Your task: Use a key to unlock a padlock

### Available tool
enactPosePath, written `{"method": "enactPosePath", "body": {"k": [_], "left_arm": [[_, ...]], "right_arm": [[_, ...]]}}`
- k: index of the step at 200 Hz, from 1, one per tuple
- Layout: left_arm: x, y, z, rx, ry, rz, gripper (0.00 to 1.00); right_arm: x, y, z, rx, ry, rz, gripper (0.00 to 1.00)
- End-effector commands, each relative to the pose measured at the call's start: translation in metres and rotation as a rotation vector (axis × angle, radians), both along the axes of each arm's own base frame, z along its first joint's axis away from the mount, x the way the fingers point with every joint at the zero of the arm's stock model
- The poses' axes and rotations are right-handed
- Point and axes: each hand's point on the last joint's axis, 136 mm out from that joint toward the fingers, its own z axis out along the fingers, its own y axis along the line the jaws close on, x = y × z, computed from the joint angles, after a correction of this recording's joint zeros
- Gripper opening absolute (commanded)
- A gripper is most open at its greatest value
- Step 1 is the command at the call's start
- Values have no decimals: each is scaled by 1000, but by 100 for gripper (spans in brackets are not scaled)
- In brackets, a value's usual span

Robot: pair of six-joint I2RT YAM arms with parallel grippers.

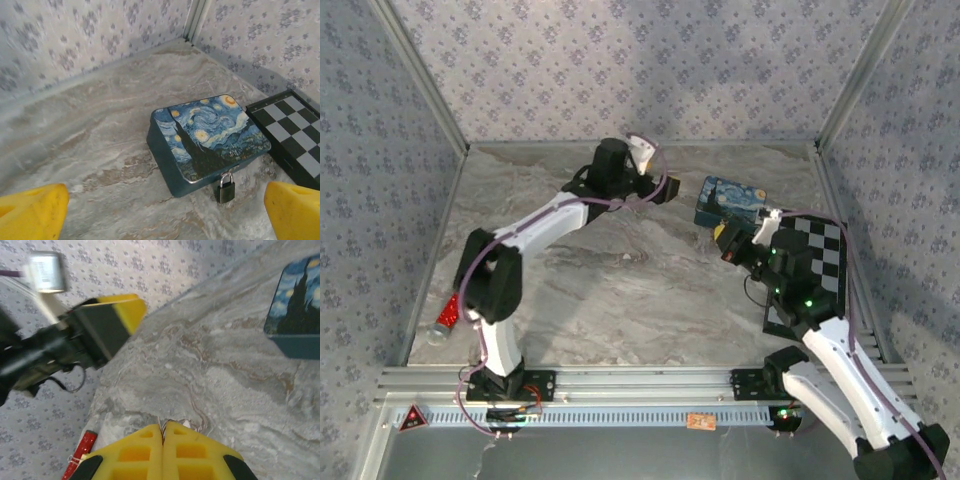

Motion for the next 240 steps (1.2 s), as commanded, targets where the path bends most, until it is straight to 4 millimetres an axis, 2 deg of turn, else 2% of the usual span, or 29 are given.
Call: {"method": "enactPosePath", "body": {"k": [1, 25, 31, 34, 40, 60, 91, 116, 134, 142, 178, 192, 213, 229, 240], "left_arm": [[-3, -26, -26, -24, 231, -11, 100], [2, -63, -38, -41, 300, -65, 100], [3, -72, -47, -39, 325, -81, 100], [4, -78, -43, -47, 322, -91, 100], [4, -86, -47, -41, 336, -99, 100], [11, -102, -66, 15, 373, -66, 100], [27, -102, -89, 121, 356, 59, 100], [40, -99, -98, 172, 337, 134, 100], [41, -109, -107, 174, 330, 116, 100], [38, -108, -117, 198, 348, 118, 100], [37, -114, -136, 231, 333, 107, 100], [33, -128, -135, 199, 311, 53, 100], [30, -136, -143, 198, 305, 24, 99], [32, -132, -152, 214, 319, 48, 97], [35, -122, -159, 258, 320, 96, 96]], "right_arm": [[-3, -20, -4, -79, -6, -57, 0], [-5, -48, -7, -139, 28, -178, 0], [-7, -54, -8, -155, 39, -207, 0], [-8, -57, -9, -162, 46, -218, 0], [-9, -61, -10, -172, 55, -239, 0], [-13, -70, -9, -180, 61, -279, 0], [-16, -68, -12, -145, 72, -276, 0], [-15, -67, -17, -133, 87, -276, 0], [-15, -67, -20, -127, 95, -277, 0], [-15, -67, -21, -127, 98, -281, 0], [-16, -66, -22, -112, 108, -277, 0], [-15, -65, -22, -109, 108, -275, 0], [-15, -66, -24, -110, 115, -279, 0], [-16, -66, -25, -105, 120, -278, 0], [-16, -65, -25, -104, 121, -276, 0]]}}
